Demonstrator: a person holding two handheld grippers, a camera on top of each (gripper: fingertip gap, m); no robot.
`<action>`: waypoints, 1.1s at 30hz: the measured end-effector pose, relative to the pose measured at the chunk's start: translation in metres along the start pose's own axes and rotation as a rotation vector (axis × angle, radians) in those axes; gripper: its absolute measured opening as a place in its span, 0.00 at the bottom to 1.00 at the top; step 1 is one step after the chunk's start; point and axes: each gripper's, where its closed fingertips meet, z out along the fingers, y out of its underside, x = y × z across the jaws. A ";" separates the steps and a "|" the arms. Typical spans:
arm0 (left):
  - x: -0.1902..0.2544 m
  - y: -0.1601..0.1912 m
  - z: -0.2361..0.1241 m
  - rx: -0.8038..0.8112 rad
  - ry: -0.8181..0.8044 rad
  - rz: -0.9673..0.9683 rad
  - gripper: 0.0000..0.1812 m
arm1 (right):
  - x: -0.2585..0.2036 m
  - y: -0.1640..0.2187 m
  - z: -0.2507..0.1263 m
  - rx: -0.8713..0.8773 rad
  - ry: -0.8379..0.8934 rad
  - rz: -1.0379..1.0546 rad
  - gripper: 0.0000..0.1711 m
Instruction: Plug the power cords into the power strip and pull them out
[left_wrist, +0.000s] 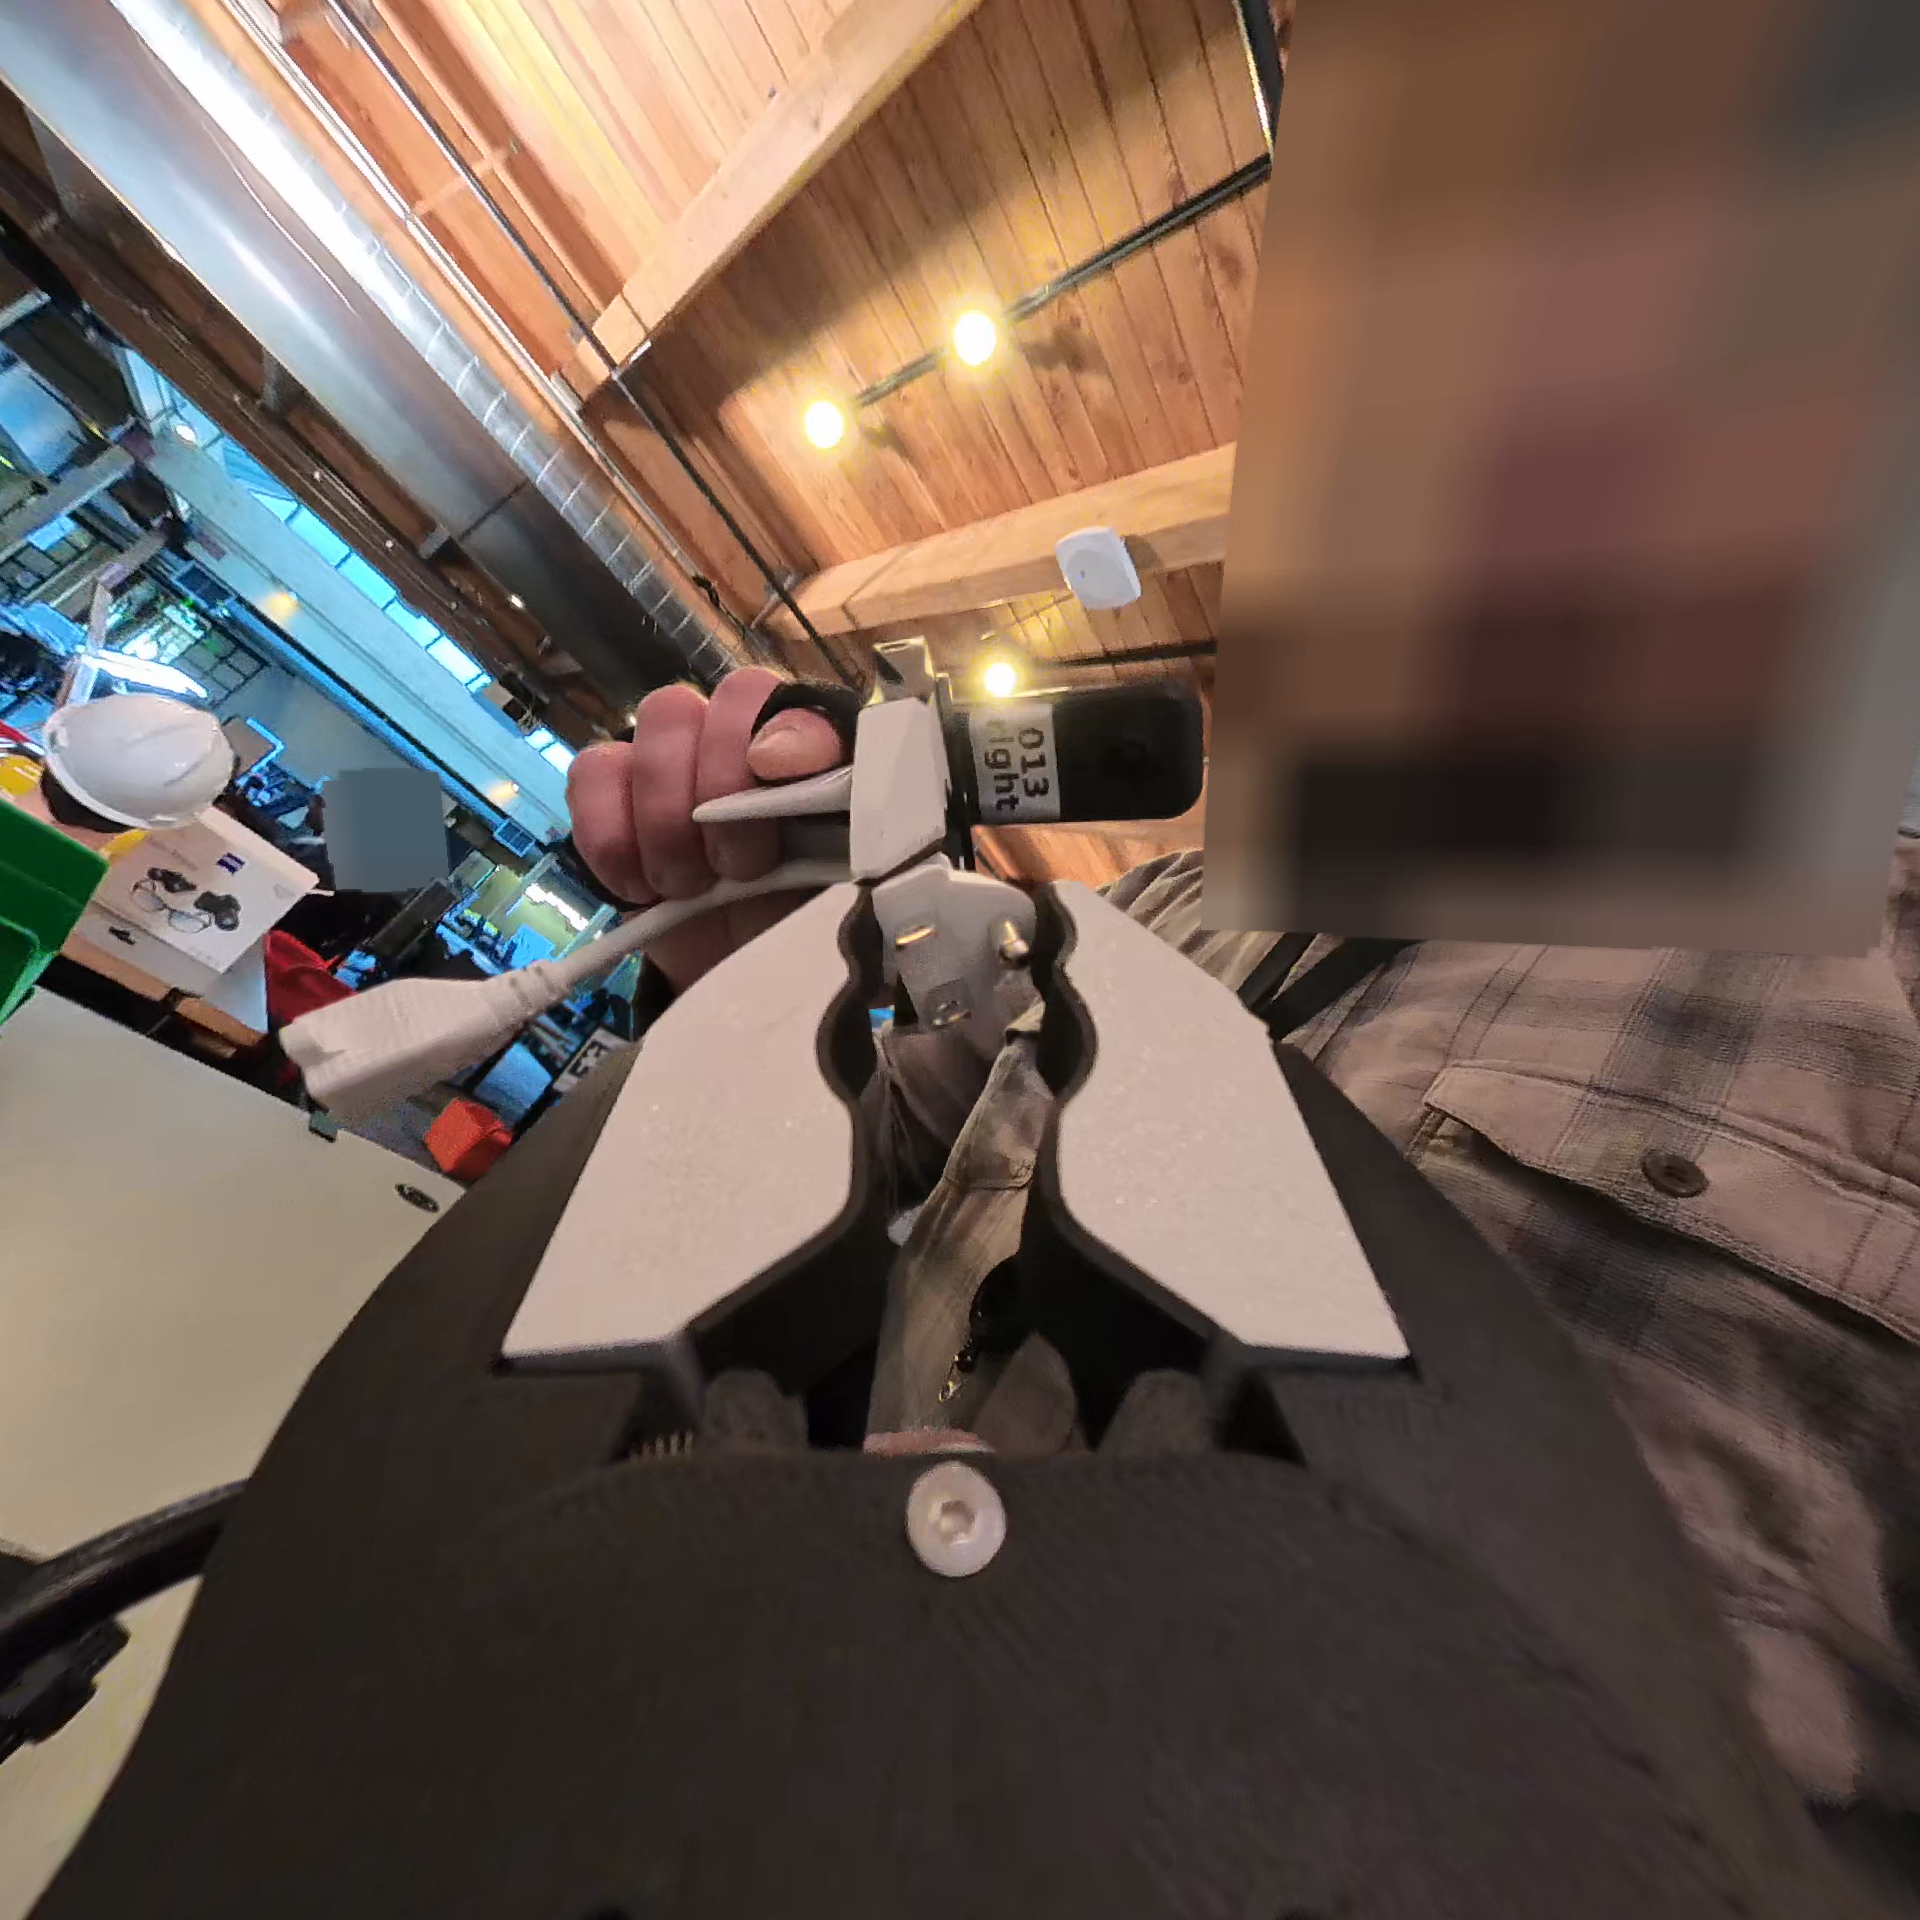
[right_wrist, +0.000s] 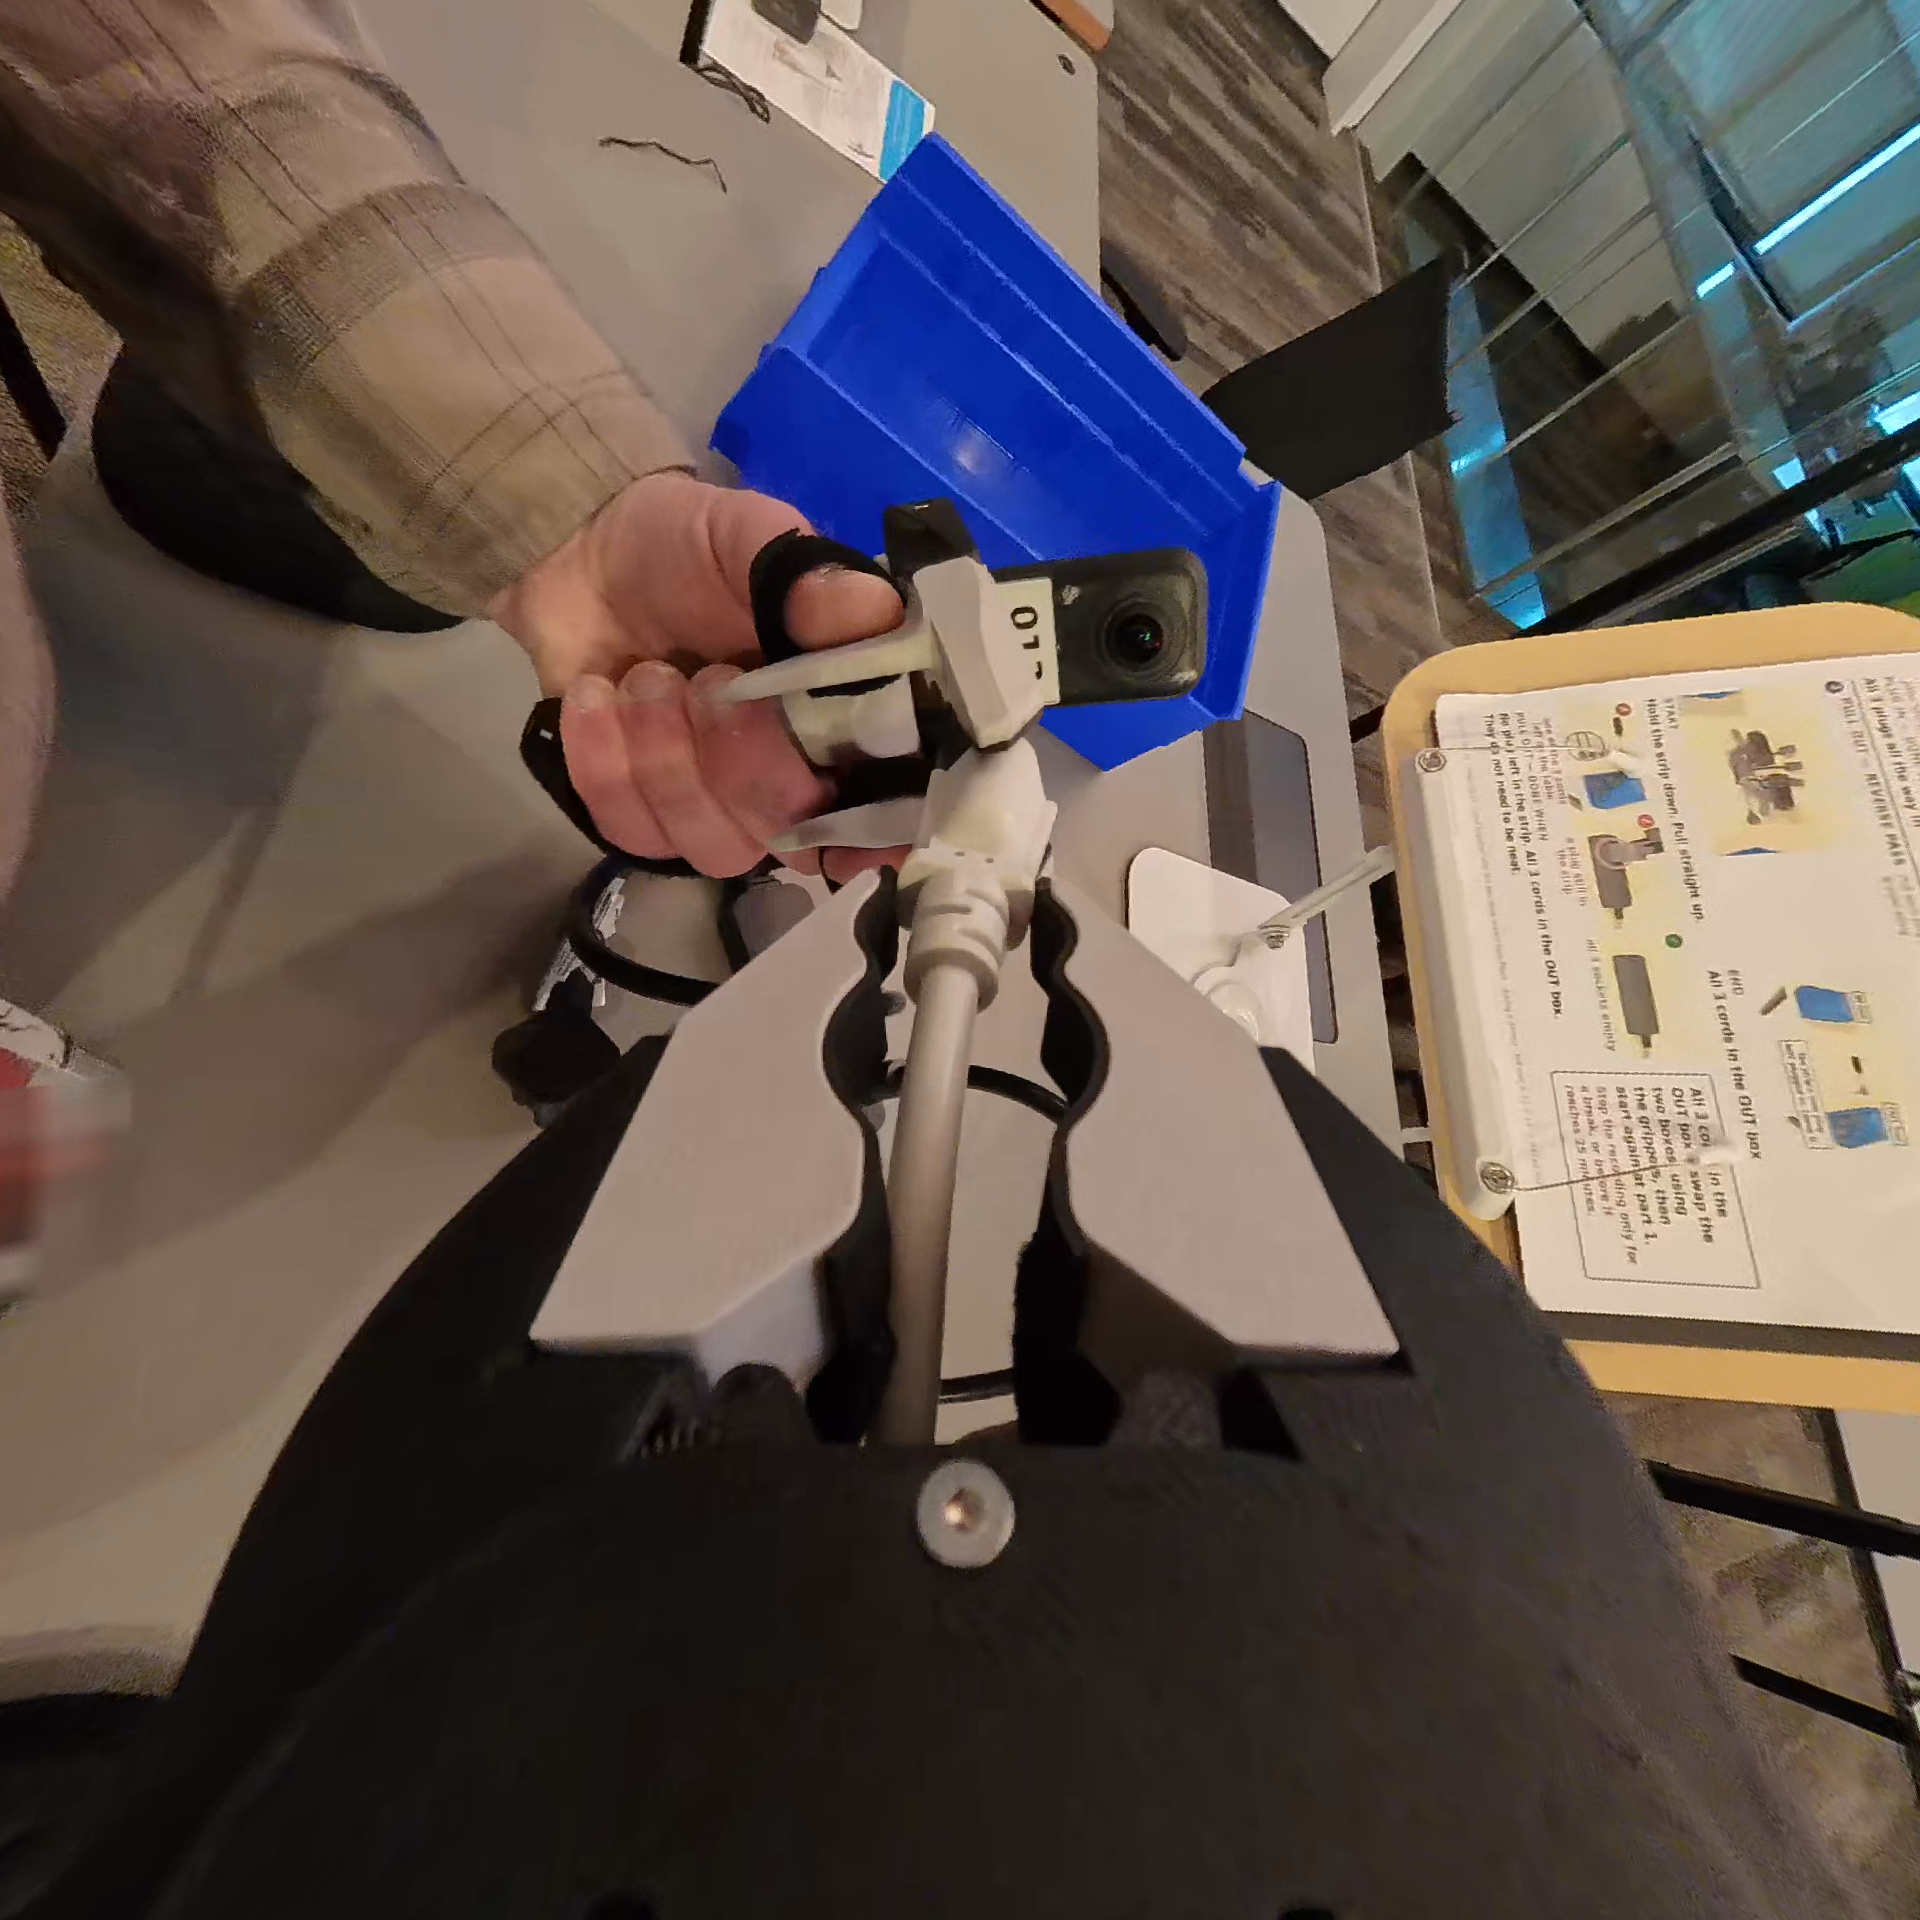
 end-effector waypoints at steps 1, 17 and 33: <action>0.000 0.001 0.000 0.013 0.011 -0.010 0.15 | 0.000 0.000 0.000 0.006 0.006 0.004 0.13; -0.011 0.006 -0.002 0.074 -0.029 -0.087 0.15 | -0.006 0.010 0.001 -0.017 -0.024 0.031 0.13; -0.062 0.043 -0.146 -0.792 -1.149 0.363 0.25 | 0.008 0.048 0.017 -0.264 -0.275 0.105 0.13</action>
